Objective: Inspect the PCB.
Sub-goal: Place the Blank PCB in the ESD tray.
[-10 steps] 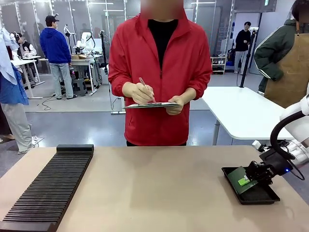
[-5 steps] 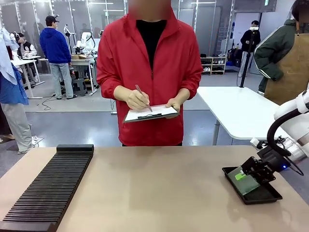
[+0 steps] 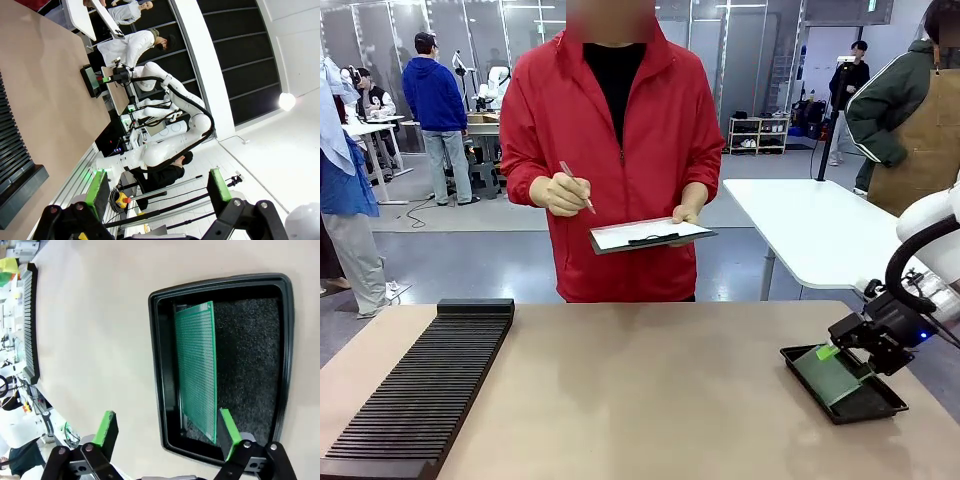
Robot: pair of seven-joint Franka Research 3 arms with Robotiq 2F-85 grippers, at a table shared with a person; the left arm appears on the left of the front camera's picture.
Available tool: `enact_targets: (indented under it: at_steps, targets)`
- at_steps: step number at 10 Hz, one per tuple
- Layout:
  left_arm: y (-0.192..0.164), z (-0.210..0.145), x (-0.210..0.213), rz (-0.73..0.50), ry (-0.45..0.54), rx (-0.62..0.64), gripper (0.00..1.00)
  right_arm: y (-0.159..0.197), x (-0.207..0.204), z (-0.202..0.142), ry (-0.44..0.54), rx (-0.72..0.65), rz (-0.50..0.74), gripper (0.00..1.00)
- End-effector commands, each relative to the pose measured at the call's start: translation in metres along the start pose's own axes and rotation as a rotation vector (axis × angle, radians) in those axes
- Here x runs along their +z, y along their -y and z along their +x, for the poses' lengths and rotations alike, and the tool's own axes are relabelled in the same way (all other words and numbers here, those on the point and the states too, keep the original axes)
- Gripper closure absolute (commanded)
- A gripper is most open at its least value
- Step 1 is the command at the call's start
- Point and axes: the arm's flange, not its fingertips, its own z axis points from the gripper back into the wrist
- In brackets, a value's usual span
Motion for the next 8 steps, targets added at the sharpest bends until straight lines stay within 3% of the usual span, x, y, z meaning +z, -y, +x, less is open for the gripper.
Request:
enact_targets:
  at_steps: [1, 5, 8]
  targets:
    - [0.001, -0.001, 0.001, 0.004, -0.003, 0.000, 0.00, -0.014, 0.009, -0.010, 0.020, -0.045, -0.076, 0.00]
    - [0.001, -0.001, 0.001, 0.004, -0.003, 0.000, 0.00, -0.024, 0.030, -0.020, 0.096, -0.026, -0.106, 0.00]
    - [0.001, -0.001, 0.001, 0.004, -0.003, 0.000, 0.00, -0.018, 0.028, -0.012, 0.082, -0.019, -0.079, 0.00]
